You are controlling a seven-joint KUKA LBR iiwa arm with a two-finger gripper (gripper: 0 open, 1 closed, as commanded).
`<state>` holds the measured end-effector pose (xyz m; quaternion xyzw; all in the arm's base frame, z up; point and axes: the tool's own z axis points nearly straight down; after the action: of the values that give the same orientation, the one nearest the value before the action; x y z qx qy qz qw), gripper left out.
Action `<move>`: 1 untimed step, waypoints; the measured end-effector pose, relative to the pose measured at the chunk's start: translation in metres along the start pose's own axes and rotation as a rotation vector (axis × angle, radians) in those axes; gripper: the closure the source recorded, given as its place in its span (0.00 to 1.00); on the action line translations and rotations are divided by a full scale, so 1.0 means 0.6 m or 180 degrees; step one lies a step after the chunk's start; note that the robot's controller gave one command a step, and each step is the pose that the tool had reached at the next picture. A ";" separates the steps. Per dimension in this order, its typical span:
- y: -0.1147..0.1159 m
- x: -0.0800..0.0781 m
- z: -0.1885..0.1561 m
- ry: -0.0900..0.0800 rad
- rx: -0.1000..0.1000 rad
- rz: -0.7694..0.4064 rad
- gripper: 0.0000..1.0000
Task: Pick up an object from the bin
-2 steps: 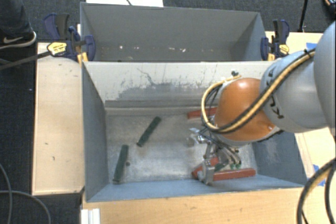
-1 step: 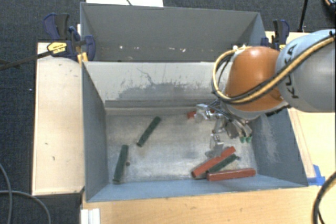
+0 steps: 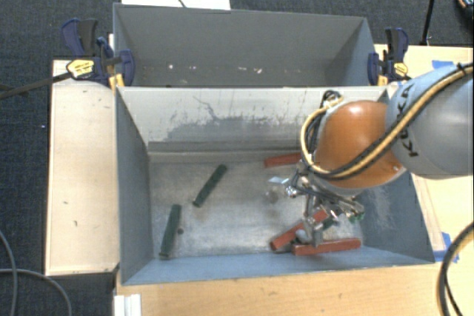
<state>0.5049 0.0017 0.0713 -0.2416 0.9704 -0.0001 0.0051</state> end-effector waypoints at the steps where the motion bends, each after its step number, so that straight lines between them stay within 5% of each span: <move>1: 0.000 0.004 -0.001 0.0026 -0.0005 0.0018 1.00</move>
Offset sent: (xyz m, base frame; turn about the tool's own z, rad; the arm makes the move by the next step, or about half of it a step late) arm 0.0000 0.0000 0.0000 0.0000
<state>0.5031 0.0005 0.0718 -0.2389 0.9710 -0.0003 0.0009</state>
